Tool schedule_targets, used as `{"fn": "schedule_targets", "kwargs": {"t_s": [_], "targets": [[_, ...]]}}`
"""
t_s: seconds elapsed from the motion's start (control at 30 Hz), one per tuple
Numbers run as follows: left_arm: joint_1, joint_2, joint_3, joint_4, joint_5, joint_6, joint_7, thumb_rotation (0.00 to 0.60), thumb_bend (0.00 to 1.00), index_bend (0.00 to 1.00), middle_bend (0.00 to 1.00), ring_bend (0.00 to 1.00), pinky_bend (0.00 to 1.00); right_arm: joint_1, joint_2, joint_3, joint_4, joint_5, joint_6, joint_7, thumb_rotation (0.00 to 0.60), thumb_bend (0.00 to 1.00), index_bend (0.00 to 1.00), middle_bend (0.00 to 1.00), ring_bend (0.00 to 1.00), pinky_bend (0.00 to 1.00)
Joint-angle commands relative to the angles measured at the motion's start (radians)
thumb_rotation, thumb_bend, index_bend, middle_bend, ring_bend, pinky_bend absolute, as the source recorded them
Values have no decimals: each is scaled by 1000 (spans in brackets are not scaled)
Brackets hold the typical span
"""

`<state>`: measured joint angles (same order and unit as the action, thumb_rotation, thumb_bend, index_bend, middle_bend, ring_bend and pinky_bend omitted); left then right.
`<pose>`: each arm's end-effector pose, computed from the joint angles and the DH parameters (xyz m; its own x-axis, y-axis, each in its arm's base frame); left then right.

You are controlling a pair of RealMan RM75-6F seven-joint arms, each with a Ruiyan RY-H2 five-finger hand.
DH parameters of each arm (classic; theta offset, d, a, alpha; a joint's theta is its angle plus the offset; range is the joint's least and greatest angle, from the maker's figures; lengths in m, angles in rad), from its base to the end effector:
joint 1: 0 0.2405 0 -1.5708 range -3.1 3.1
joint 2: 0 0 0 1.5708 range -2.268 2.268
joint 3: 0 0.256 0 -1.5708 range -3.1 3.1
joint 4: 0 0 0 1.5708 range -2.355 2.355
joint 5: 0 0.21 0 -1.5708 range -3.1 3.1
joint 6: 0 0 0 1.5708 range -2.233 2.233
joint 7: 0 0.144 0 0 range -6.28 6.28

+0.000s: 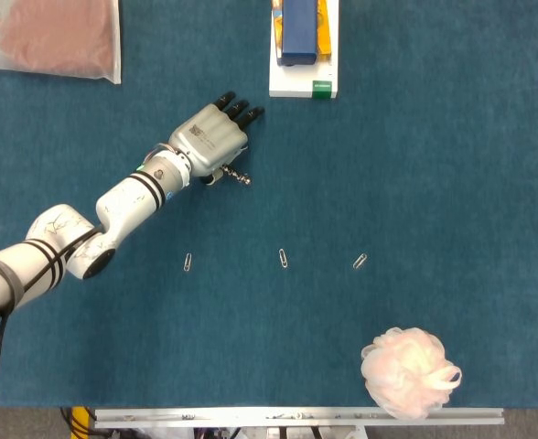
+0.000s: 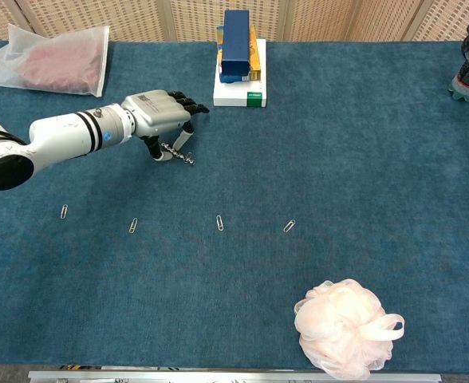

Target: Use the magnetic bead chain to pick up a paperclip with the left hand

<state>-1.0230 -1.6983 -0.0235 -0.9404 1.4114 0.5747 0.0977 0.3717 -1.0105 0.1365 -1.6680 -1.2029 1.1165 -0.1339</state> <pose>-0.1499 0.4058 -0.0741 0.8258 0.2386 0.5110 0.5193 -0.6748 -0.5243 -0.2880 -0.2810 0.1690 0.4903 -0.1624 0.8563 -0.8689 -0.0138 0.4948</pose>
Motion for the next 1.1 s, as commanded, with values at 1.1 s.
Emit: {"fn": "schedule_targets", "kwargs": {"t_s": [1.1], "targets": [[72, 117, -6, -150, -11, 109, 19, 600, 293, 610, 0, 0, 2, -1, 4, 4, -15, -10, 5, 9, 600, 0, 120, 45, 0, 0]]}}
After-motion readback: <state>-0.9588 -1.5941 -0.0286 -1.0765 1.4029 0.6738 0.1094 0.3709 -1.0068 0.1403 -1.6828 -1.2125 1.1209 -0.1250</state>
